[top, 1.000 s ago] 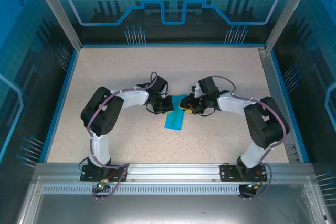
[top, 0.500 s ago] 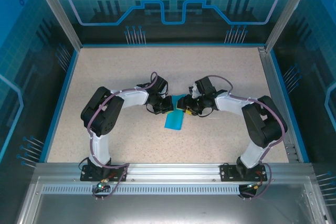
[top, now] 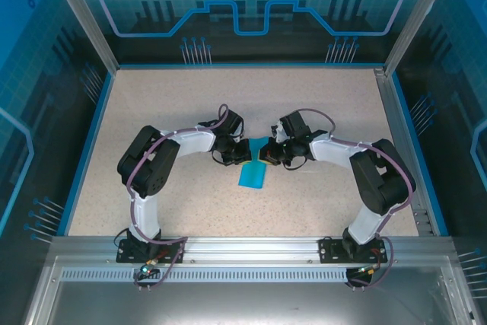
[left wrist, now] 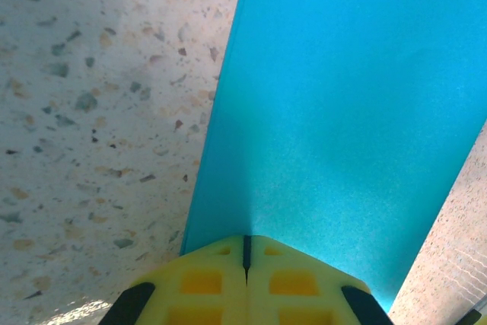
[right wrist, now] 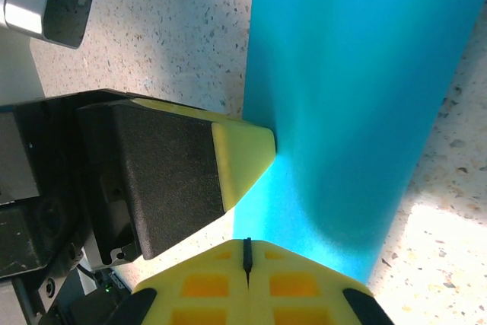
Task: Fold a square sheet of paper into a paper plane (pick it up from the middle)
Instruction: Fold the square sheet of paper in half at the center of the table.
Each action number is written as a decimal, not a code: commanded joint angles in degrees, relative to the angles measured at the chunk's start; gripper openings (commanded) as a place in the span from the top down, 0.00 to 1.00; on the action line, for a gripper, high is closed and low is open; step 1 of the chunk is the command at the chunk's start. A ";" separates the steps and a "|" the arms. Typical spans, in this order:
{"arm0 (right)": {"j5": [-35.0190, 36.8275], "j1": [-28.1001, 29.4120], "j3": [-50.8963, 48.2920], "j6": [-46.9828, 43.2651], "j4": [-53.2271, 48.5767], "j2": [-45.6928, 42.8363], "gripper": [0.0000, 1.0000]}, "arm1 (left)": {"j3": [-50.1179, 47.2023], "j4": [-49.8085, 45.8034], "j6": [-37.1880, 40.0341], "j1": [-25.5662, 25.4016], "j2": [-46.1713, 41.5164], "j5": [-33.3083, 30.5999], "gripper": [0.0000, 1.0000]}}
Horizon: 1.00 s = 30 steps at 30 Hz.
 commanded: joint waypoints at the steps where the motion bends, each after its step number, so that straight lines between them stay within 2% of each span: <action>1: -0.03 0.47 0.01 0.20 0.73 1.33 1.00 | -0.37 -3.98 0.85 -0.26 3.22 -2.66 1.00; 11: -2.19 -1.55 -2.66 -0.26 5.42 5.15 1.00 | -0.48 -4.19 1.17 -0.25 3.35 -2.76 1.00; 23: -2.99 -3.09 -10.39 -1.98 10.47 8.09 1.00 | -0.88 -4.82 1.91 -0.24 3.59 -3.29 1.00; 30: -5.17 -2.95 -8.73 -3.78 7.75 0.56 1.00 | -1.22 -4.69 1.98 -0.23 3.66 -3.29 1.00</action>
